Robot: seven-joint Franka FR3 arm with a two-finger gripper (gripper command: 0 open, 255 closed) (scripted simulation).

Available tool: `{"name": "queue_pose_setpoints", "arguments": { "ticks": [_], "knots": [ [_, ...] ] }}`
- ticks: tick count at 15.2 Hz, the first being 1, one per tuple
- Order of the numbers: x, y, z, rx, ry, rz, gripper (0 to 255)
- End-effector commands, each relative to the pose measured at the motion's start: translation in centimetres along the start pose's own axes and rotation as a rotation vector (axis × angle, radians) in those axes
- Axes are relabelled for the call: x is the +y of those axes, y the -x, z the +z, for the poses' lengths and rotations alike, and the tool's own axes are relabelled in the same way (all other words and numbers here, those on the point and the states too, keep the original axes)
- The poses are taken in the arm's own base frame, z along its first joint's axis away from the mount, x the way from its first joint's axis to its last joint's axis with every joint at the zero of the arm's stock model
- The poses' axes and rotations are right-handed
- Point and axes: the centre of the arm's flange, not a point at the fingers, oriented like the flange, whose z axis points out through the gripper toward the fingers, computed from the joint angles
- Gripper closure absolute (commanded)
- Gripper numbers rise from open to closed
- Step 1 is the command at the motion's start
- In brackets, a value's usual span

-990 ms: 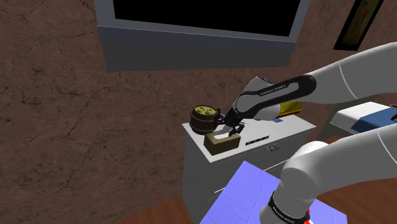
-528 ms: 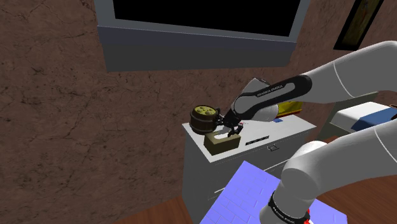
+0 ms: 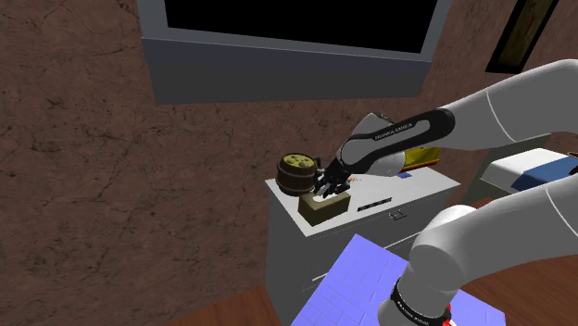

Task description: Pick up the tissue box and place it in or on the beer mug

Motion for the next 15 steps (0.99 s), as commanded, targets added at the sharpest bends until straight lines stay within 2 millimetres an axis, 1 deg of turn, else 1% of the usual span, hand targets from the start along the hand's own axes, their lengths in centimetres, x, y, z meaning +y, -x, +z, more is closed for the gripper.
{"name": "queue_pose_setpoints", "arguments": {
  "ticks": [1,3,15],
  "knots": [
    [0.1,0.1,0.2,-0.005,0.004,-0.001,255],
    [0.2,0.1,0.2,-0.005,0.004,-0.001,255],
    [-2.2,-1.0,-5.6,-0.005,0.004,-0.001,255]
  ]
}}
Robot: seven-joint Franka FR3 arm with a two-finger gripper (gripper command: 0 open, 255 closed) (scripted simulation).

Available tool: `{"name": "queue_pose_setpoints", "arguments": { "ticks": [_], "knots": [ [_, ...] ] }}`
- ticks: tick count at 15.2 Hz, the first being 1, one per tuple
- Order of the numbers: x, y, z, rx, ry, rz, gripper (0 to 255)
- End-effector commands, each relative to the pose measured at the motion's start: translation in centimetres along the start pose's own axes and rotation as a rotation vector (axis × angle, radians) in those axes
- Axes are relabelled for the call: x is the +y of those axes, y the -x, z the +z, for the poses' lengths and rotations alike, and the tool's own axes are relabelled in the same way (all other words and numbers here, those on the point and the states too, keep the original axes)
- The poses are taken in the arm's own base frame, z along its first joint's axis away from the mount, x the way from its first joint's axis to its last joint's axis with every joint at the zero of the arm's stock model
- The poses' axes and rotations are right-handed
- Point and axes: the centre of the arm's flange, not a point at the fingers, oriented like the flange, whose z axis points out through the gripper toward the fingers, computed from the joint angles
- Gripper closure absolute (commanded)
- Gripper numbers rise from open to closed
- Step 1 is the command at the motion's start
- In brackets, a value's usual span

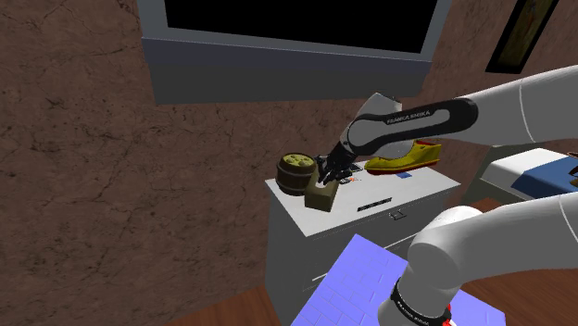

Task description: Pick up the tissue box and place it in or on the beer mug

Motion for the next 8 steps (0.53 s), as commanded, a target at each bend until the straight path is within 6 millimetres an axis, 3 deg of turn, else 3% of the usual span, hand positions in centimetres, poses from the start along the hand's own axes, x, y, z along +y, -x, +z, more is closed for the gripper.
{"name": "queue_pose_setpoints", "arguments": {
  "ticks": [1,8],
  "knots": [
    [-0.3,-0.1,-1.0,0.001,0.0,-0.001,255],
    [-1.7,-0.7,-4.4,0.001,0.0,-0.001,255]
  ]
}}
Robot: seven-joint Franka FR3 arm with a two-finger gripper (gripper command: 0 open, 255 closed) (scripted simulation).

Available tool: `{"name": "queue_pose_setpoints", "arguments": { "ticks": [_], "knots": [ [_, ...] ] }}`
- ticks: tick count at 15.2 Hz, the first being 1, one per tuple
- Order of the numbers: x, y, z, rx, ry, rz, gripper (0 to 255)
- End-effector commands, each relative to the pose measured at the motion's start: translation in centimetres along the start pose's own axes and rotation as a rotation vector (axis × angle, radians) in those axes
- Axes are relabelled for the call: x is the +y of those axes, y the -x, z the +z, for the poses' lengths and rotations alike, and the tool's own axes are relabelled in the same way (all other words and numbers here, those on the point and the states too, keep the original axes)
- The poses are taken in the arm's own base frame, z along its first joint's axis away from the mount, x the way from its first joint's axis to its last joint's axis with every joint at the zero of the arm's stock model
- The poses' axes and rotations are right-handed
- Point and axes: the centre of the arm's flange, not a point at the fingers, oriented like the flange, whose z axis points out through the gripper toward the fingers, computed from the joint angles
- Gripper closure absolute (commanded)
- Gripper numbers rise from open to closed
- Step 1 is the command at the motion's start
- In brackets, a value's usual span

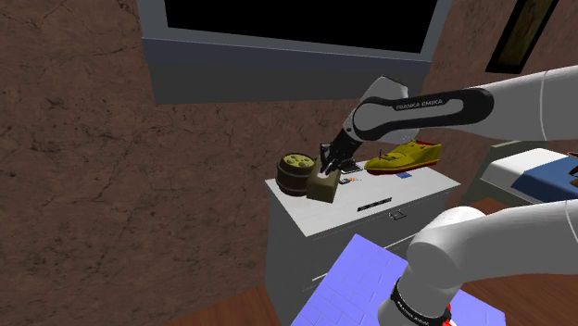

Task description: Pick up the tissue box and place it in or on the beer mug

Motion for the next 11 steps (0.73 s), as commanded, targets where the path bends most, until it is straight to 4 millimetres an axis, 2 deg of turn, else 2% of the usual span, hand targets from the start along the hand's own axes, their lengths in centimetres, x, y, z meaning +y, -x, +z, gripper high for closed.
{"name": "queue_pose_setpoints", "arguments": {
  "ticks": [1,11],
  "knots": [
    [-0.5,-0.1,-1.1,0.0,0.0,0.0,255],
    [-2.4,-0.9,-5.9,0.0,0.0,0.0,255]
  ]
}}
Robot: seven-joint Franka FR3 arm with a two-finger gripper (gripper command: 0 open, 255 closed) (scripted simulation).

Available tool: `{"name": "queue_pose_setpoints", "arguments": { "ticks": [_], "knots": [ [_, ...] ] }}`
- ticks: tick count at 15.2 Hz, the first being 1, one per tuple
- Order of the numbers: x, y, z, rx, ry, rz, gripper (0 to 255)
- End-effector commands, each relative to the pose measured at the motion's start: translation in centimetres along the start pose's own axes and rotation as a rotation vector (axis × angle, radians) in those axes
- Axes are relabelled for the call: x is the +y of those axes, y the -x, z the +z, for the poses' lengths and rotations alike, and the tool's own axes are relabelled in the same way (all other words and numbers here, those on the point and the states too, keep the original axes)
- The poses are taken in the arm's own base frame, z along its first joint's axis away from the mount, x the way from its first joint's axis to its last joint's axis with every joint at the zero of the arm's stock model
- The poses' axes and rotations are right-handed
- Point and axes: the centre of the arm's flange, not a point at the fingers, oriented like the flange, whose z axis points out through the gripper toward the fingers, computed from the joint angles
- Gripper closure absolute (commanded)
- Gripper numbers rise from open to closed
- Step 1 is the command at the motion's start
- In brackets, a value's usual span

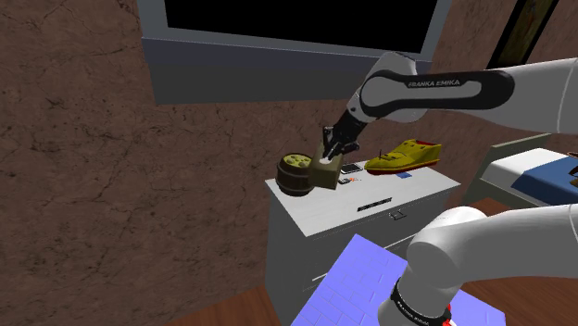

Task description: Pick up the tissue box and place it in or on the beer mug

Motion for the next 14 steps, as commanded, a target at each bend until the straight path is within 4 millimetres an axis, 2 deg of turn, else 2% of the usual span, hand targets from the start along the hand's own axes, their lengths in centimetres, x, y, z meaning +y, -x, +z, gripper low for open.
{"name": "queue_pose_setpoints", "arguments": {
  "ticks": [1,11,12,14],
  "knots": [
    [-0.4,-0.2,-1.0,0.0,0.0,0.0,255],
    [-2.3,-1.0,-5.8,0.0,0.0,0.0,255],
    [-2.3,-1.0,-5.9,0.0,0.0,0.0,255],
    [-3.6,-3.3,-5.6,0.0,0.0,0.0,255]
  ]
}}
